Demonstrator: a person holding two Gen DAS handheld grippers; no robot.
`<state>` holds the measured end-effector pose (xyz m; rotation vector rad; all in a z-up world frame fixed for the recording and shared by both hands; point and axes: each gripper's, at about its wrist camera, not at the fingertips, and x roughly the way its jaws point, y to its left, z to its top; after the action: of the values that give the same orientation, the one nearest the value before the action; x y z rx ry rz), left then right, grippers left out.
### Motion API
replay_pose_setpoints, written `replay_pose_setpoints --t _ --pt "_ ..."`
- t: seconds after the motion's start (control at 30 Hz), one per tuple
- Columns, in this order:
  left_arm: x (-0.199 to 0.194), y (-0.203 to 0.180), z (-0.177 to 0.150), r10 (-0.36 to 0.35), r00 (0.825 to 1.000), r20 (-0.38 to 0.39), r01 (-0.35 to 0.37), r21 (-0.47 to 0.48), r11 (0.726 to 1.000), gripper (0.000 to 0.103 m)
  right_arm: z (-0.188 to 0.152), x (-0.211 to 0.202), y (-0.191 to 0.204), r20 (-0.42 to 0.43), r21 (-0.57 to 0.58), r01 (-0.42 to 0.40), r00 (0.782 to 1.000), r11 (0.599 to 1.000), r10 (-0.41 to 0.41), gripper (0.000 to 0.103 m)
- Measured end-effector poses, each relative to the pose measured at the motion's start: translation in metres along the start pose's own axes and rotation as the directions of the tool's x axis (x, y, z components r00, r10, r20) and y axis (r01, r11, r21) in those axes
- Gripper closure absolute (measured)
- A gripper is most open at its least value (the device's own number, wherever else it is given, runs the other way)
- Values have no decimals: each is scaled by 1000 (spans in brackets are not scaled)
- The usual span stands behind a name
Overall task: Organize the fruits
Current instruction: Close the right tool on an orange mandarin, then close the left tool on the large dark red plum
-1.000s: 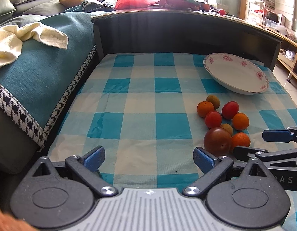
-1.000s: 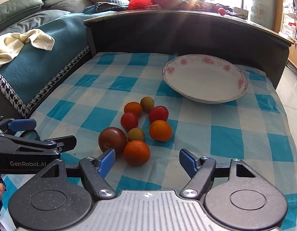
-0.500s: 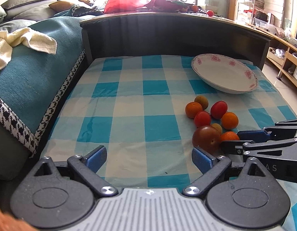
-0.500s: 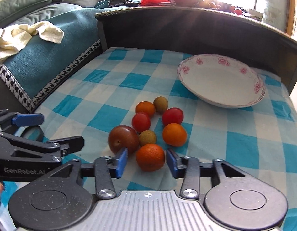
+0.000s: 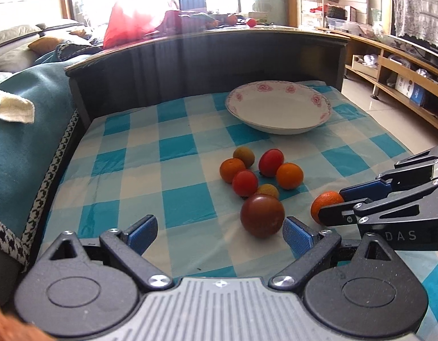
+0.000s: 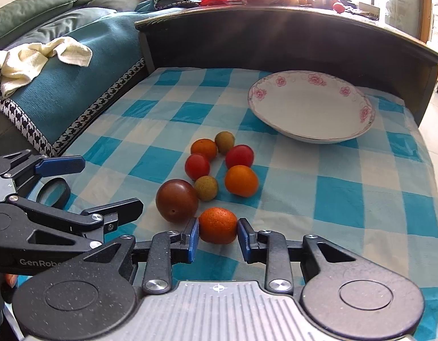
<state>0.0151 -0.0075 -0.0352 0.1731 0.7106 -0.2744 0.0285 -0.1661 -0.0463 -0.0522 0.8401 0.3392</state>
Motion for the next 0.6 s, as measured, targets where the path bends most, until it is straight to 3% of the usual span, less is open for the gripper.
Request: replay_pose_setpoints --t 0.17,0.3,0.4,0.47,0.6 --pt "12 -15 5 -26 1000 -5 26 35 999 1 -7 -6 -13 -4 0 48 999 999 -48 79" --pt "24 -17 10 -61 998 -25 61 3 998 5 -10 -6 -26 -5 30 67 998 997 -67 79" --pt "36 -17 11 -90 994 -59 89 -24 996 21 -12 -8 -30 0 40 67 998 997 -67 79" --pt "44 -16 12 -111 990 -87 106 -60 993 37 -15 -9 -27 5 17 73 997 997 -73 79" --pt "49 -19 9 -101 990 -97 95 -62 994 42 -16 -8 -28 13 17 68 998 998 -68 77"
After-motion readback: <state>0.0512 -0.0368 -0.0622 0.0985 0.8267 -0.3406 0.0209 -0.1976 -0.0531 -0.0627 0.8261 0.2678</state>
